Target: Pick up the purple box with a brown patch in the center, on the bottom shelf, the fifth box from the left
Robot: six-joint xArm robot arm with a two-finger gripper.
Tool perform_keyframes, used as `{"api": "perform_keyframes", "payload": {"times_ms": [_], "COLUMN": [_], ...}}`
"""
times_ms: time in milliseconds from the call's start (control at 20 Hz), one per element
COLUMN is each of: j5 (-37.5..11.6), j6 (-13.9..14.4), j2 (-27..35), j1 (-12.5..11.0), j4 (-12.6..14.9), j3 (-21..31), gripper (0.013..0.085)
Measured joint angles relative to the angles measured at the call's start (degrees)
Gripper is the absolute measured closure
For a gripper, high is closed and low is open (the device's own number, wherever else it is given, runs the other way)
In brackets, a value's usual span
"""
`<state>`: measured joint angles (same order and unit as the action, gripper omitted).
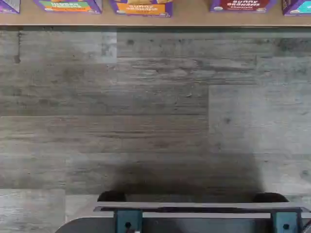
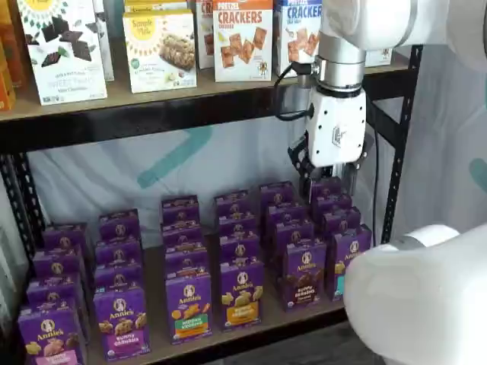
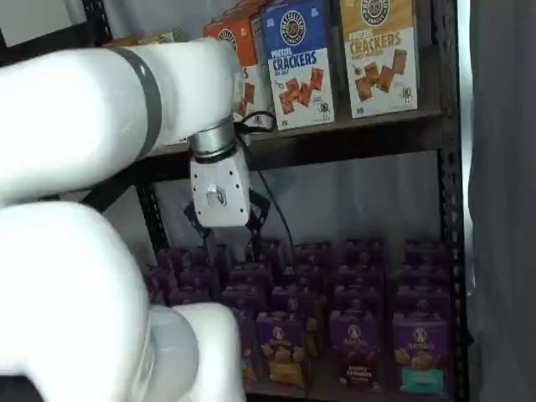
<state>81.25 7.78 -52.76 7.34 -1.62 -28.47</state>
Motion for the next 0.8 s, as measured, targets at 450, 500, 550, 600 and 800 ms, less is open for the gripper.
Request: {"api": "perform_keyframes", "payload": {"times_ms": [450, 500, 550, 600, 800], "j5": [0.7, 0.9, 0.9, 1.0, 1.0], "j6": [-1.3, -1.1, -1.1, -1.0, -0.9], "j2": [0.5, 0.6, 0.6, 0.6, 1.0], "j1": [-0.9, -0.8, -0.7, -0.7, -0.6], "j4": [-2.6, -2.5, -2.5, -2.5, -2.5], "j3": [-0.5, -0.5, -0.5, -0.4, -0.3], "gripper": [0.013, 0.013, 0.013, 0.013, 0.013]}}
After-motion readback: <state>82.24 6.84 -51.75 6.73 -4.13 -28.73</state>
